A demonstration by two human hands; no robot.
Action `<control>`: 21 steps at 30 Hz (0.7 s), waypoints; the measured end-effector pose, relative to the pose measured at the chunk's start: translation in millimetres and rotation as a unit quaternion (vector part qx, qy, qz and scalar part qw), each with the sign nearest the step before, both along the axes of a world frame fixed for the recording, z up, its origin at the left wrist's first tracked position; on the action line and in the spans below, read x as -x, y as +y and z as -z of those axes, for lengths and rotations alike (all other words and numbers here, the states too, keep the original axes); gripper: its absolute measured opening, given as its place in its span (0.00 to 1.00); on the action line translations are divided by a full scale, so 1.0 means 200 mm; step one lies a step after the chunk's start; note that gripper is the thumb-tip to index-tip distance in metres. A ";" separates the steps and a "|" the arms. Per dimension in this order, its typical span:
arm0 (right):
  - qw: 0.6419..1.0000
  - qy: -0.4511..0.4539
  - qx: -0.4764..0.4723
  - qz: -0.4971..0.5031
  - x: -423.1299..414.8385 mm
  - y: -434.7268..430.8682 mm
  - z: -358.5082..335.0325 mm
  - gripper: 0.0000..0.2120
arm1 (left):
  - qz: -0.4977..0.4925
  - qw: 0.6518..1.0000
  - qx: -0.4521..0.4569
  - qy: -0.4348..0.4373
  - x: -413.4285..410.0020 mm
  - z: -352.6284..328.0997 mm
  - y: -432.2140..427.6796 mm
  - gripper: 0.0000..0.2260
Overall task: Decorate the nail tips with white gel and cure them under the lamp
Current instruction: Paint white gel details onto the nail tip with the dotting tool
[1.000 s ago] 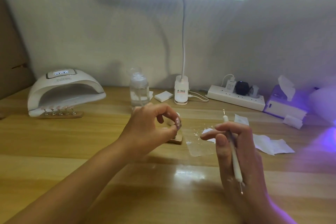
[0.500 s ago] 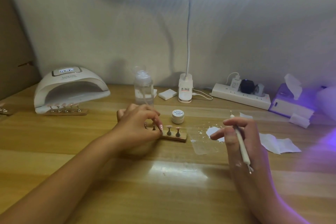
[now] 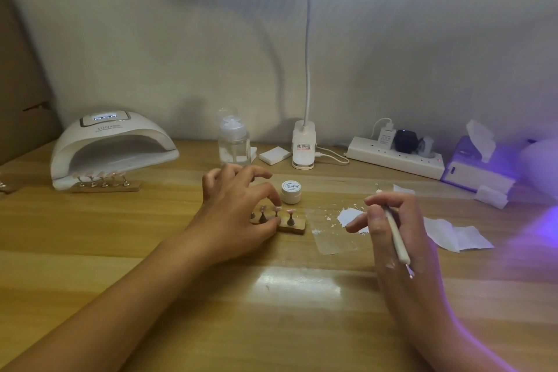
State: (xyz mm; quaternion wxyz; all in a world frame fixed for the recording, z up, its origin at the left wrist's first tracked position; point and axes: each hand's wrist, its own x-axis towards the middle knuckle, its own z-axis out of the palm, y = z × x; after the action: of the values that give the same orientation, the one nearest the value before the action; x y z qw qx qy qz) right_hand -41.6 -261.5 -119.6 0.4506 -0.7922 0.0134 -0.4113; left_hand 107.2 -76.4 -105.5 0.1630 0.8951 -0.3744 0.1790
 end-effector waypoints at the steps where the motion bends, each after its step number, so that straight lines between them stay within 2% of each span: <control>1: 1.000 0.002 -0.001 0.000 0.00 0.00 0.00 0.08 | -0.003 1.000 -0.004 -0.004 0.01 0.01 0.00 0.08; 7: 0.999 0.006 -0.037 0.022 -0.01 -0.01 0.01 0.11 | 0.010 0.999 0.007 -0.030 0.04 0.02 -0.03 0.04; 10: 0.994 0.031 -0.090 0.049 -0.03 -0.05 0.01 0.05 | 0.025 0.996 -0.003 -0.084 0.05 -0.01 -0.03 0.06; 12: 0.991 0.051 -0.098 0.074 -0.04 -0.10 0.00 0.04 | 0.042 0.994 0.038 -0.096 0.07 -0.04 -0.03 0.05; 14: 0.986 0.095 -0.111 0.079 -0.05 -0.15 0.00 0.05 | 0.073 0.990 0.107 -0.053 0.11 -0.06 -0.06 0.03; 16: 0.976 0.143 -0.148 0.066 -0.05 -0.19 0.01 0.07 | 0.111 0.980 0.163 0.038 0.18 -0.04 -0.12 0.02; 18: 0.968 0.172 -0.173 0.067 -0.06 -0.21 0.02 0.07 | 0.142 0.974 0.154 0.089 0.25 0.00 -0.18 0.04; 21: 0.963 0.195 -0.162 0.085 -0.07 -0.22 0.02 0.08 | 0.158 0.976 0.103 0.112 0.29 0.07 -0.24 0.02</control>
State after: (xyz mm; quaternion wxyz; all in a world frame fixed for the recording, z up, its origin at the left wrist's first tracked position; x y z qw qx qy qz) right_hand -27.7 -305.8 -124.2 0.5253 -0.7693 0.2350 -0.2775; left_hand 49.1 -123.9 -120.4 0.3217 0.8173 -0.4700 0.0871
